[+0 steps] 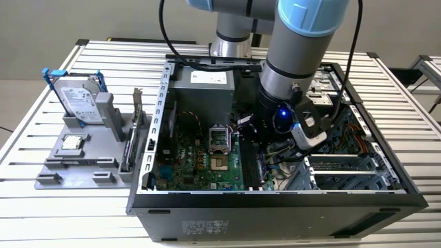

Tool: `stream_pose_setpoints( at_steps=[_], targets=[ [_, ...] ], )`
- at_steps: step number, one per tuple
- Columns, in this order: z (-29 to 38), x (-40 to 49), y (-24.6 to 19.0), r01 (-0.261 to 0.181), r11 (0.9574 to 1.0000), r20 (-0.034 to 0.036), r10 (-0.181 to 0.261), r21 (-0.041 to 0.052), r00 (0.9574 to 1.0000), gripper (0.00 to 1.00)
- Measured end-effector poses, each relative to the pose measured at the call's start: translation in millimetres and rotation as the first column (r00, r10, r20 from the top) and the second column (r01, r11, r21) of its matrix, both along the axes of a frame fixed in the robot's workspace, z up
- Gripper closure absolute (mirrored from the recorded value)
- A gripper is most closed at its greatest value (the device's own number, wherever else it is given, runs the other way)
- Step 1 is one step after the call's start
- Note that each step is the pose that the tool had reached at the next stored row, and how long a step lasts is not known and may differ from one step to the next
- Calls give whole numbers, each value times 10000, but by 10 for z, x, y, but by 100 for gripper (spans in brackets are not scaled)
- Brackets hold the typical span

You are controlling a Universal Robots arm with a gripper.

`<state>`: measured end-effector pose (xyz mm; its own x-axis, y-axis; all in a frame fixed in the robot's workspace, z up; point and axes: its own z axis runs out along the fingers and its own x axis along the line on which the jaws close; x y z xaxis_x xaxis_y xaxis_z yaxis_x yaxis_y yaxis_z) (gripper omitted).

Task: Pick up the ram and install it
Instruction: 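Insert the ram into the slot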

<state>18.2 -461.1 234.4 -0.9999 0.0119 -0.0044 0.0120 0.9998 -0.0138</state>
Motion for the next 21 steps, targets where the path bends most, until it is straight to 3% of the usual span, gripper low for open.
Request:
stream_pose_setpoints(
  at_steps=[21],
  targets=[
    [-71,-9,-1,1,10000,-1,-1,-4,10000,100]
  ],
)
